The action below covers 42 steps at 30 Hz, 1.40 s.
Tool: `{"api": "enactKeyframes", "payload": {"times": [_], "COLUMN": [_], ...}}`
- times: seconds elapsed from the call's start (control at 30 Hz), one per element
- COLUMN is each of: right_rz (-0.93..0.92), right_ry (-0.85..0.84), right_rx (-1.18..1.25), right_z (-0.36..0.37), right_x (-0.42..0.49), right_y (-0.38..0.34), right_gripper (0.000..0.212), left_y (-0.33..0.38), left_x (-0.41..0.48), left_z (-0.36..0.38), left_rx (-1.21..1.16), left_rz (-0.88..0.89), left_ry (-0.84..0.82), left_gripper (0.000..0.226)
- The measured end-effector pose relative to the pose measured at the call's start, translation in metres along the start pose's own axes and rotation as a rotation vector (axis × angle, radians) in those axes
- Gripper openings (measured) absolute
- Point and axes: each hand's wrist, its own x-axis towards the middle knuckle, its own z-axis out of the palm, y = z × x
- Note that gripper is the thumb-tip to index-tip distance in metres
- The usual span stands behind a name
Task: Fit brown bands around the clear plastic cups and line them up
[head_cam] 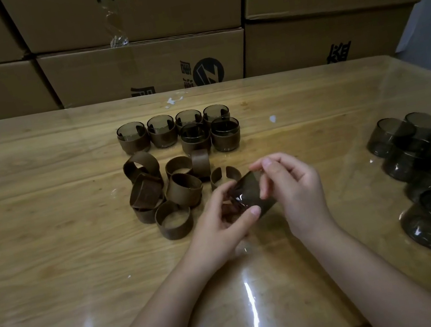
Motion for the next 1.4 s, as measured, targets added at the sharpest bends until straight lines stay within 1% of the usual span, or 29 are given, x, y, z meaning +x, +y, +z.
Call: {"api": "enactKeyframes", "payload": {"times": [0.07,0.1,0.17,0.23,0.3,0.33,0.37,0.43,0.5,0.53,0.63,0.7,0.8,0.9,0.97,1.13,1.23,1.33,1.4], "right_rz": [0.059,0.066,0.033,-0.038,-0.116,-0.149,-0.179,-0.243,-0.358,-0.421,-0.561,-0.604,-0.599,-0.547,-0.524,-0.467,-0.435,-0.388,-0.339], "right_ry": [0.018,0.011,-0.030,-0.063,-0.051,-0.037,-0.033,-0.054,-0.078,-0.094,-0.165,-0.208,-0.235,-0.248,-0.223,-0.149,-0.144,-0.139,-0.128], "right_rx": [0.197,0.251,0.259,0.226,0.102,0.016,-0.069,-0.211,-0.329,-0.375,-0.473,-0.506,-0.496,-0.503,-0.543,-0.590,-0.582,-0.544,-0.514], "right_z": [-0.001,-0.002,-0.003,-0.002,0.000,0.001,0.002,0.004,0.007,0.008,0.013,0.014,0.016,0.016,0.016,0.014,0.014,0.012,0.011], "right_x": [0.001,0.002,0.003,0.002,-0.001,-0.002,-0.004,-0.006,-0.008,-0.008,-0.008,-0.008,-0.006,-0.004,-0.003,-0.001,-0.001,0.000,0.002], "right_y": [0.001,0.001,0.003,0.006,0.007,0.009,0.010,0.014,0.018,0.020,0.023,0.025,0.028,0.030,0.032,0.031,0.031,0.031,0.032], "right_gripper": [0.027,0.027,0.025,0.021,0.026,0.031,0.035,0.041,0.046,0.048,0.053,0.054,0.055,0.056,0.056,0.059,0.057,0.045,0.042], "left_y": [-0.003,-0.004,-0.004,-0.004,-0.002,-0.001,0.000,0.001,0.000,-0.001,-0.003,-0.002,-0.002,-0.002,-0.002,-0.004,-0.005,-0.003,-0.002], "left_x": [-0.001,-0.001,0.000,0.002,0.004,0.005,0.006,0.008,0.009,0.010,0.010,0.010,0.010,0.011,0.012,0.010,0.010,0.010,0.009], "left_z": [0.000,0.000,0.000,-0.002,-0.004,-0.006,-0.007,-0.010,-0.014,-0.016,-0.017,-0.016,-0.014,-0.014,-0.014,-0.018,-0.020,-0.022,-0.022], "left_rx": [0.023,0.042,-0.015,-0.156,-0.291,-0.369,-0.440,-0.541,-0.623,-0.656,-0.729,-0.736,-0.748,-0.784,-0.805,-0.894,-0.916,-0.935,-0.924], "left_rz": [0.020,0.024,0.019,-0.016,-0.078,-0.107,-0.130,-0.158,-0.163,-0.158,-0.126,-0.098,-0.075,-0.075,-0.076,-0.041,-0.021,-0.051,-0.075], "left_ry": [-0.017,-0.018,-0.009,0.011,0.030,0.033,0.022,-0.036,-0.094,-0.117,-0.183,-0.195,-0.169,-0.135,-0.125,-0.164,-0.181,-0.223,-0.245], "left_gripper": [0.067,0.071,0.071,0.061,0.047,0.045,0.048,0.063,0.074,0.076,0.070,0.061,0.052,0.049,0.049,0.047,0.052,0.054,0.062]}}
